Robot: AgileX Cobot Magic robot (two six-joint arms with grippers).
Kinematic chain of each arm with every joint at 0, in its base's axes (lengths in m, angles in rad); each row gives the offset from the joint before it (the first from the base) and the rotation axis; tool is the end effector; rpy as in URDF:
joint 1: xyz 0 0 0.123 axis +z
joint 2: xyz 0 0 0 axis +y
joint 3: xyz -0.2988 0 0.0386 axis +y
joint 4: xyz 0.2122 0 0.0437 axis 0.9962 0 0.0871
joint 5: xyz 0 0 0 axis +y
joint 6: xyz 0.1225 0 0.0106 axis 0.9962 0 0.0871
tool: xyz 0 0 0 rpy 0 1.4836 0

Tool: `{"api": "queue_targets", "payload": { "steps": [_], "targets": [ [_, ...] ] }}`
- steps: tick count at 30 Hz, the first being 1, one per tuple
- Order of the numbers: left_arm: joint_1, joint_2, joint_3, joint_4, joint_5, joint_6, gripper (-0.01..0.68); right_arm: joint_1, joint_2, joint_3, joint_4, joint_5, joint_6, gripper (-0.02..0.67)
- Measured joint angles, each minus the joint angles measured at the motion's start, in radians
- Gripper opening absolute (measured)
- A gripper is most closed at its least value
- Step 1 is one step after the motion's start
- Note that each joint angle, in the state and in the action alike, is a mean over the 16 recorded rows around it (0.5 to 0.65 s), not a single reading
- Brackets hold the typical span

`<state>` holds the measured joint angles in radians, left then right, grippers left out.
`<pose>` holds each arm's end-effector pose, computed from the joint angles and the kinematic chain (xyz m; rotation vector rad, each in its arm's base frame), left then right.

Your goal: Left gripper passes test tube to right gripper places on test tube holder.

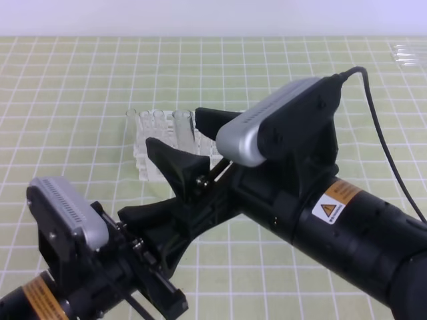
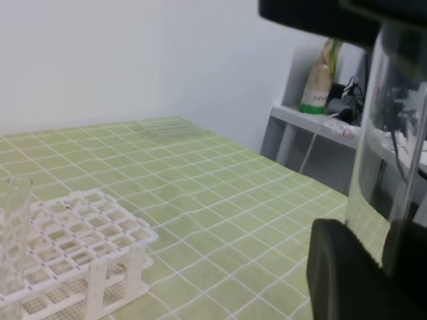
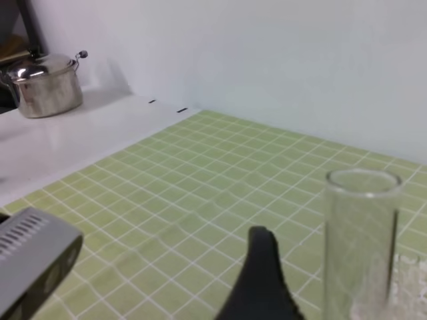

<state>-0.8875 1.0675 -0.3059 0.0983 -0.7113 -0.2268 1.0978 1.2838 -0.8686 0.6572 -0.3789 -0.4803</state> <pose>0.1177 -0.1570 0.2927 0.6252 1.4754 -0.8681 0.1541 0.2402 0.3721 -0.5910 1.5391 0.7777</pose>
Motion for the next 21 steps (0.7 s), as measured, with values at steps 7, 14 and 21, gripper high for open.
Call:
{"api": "queue_targets", "payload": {
  "steps": [7, 14, 21],
  "targets": [
    [0.0, 0.0, 0.0, -0.007, -0.005, -0.014, 0.005, 0.001, 0.003, -0.007, -0.002, -0.021, 0.006, 0.048],
    [0.0, 0.001, 0.0, -0.007, -0.001, -0.017, 0.007, 0.001, 0.006, -0.014, -0.003, -0.032, 0.016, 0.048],
    [0.0, 0.002, -0.001, -0.006, 0.004, -0.017, 0.009, 0.002, 0.012, -0.017, -0.004, -0.029, 0.029, 0.047]
  ]
}}
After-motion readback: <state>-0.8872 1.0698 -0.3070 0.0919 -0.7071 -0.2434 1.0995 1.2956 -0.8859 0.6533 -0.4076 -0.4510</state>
